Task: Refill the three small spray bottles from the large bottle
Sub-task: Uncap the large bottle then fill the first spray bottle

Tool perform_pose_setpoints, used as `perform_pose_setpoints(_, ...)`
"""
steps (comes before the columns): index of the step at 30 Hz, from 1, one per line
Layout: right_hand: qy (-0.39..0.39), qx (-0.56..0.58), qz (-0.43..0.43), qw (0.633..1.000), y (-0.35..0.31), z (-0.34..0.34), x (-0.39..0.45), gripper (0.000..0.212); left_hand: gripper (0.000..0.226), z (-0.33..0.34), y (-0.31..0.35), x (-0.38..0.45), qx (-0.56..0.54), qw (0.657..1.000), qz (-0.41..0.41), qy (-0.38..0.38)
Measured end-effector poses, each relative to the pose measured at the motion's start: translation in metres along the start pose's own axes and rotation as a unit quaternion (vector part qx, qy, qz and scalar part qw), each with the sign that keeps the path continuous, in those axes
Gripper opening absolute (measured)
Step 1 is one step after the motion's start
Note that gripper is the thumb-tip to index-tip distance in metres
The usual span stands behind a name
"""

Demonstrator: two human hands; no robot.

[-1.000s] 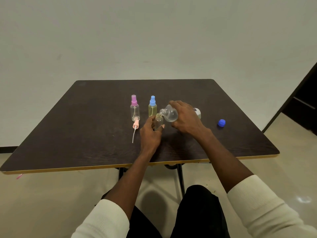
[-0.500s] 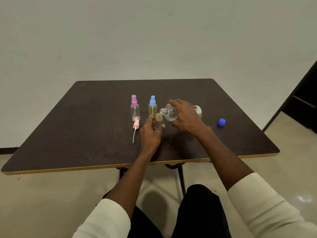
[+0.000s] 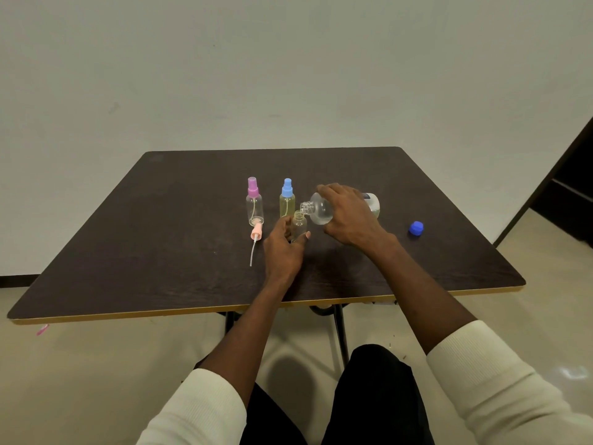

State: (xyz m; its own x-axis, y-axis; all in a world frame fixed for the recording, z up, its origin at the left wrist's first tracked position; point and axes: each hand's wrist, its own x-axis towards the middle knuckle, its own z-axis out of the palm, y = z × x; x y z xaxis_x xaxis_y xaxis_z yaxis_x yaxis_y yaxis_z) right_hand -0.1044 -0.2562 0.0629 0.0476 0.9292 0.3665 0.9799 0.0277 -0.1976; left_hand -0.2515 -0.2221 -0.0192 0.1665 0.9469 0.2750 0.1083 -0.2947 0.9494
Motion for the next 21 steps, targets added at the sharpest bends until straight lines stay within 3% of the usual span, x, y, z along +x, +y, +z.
perform_pose_setpoints(21,-0.004,-0.007,-0.007,1.0,-0.0025,-0.0056,-0.001,0.076,0.034,0.0002,0.0025,-0.0011,0.003,1.0,-0.005,0.004)
